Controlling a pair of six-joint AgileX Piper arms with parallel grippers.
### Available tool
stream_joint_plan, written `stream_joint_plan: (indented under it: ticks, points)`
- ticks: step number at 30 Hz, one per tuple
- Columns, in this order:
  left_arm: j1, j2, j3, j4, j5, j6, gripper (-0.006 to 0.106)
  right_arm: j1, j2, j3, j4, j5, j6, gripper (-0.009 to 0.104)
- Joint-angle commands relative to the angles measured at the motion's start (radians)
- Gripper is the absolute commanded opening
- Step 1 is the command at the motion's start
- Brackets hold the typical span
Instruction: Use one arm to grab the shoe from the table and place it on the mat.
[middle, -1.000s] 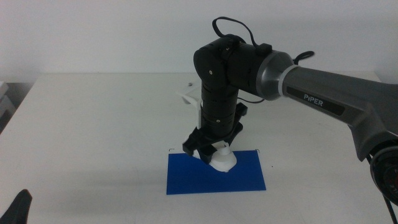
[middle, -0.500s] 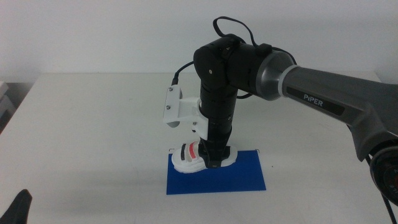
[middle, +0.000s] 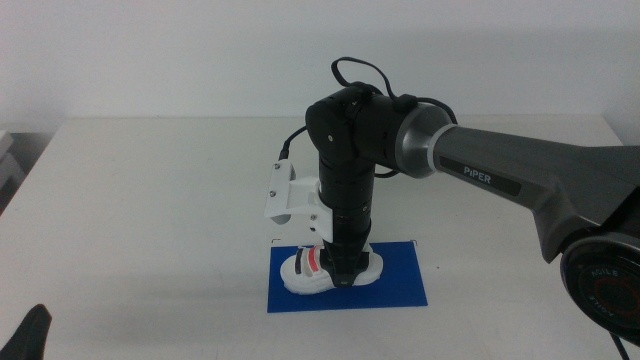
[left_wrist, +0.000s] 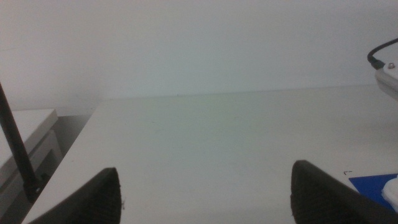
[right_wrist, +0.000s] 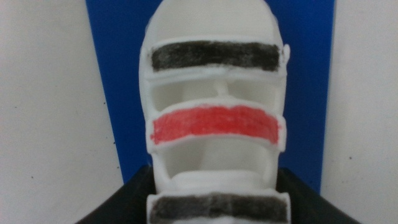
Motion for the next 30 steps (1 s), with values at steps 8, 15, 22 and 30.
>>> stream_joint_plan:
  ticks: [8, 15, 22, 30]
  points:
    - [-0.004, -0.013, 0.007, -0.010, -0.082, -0.005, 0.094, -0.002, -0.065, -0.031, -0.005, 0.060, 0.010, 0.052]
    - [-0.004, -0.013, 0.007, -0.010, -0.082, -0.005, 0.094, -0.003, -0.081, -0.032, -0.005, 0.056, 0.060, 0.080]
    - [-0.004, -0.013, 0.007, -0.010, -0.082, -0.005, 0.094, -0.053, -0.237, -0.031, -0.003, 0.060, 0.209, 0.080]
    - [-0.004, -0.013, 0.007, -0.010, -0.082, -0.005, 0.094, -0.124, -0.451, -0.029, -0.012, 0.044, 0.452, 0.080]
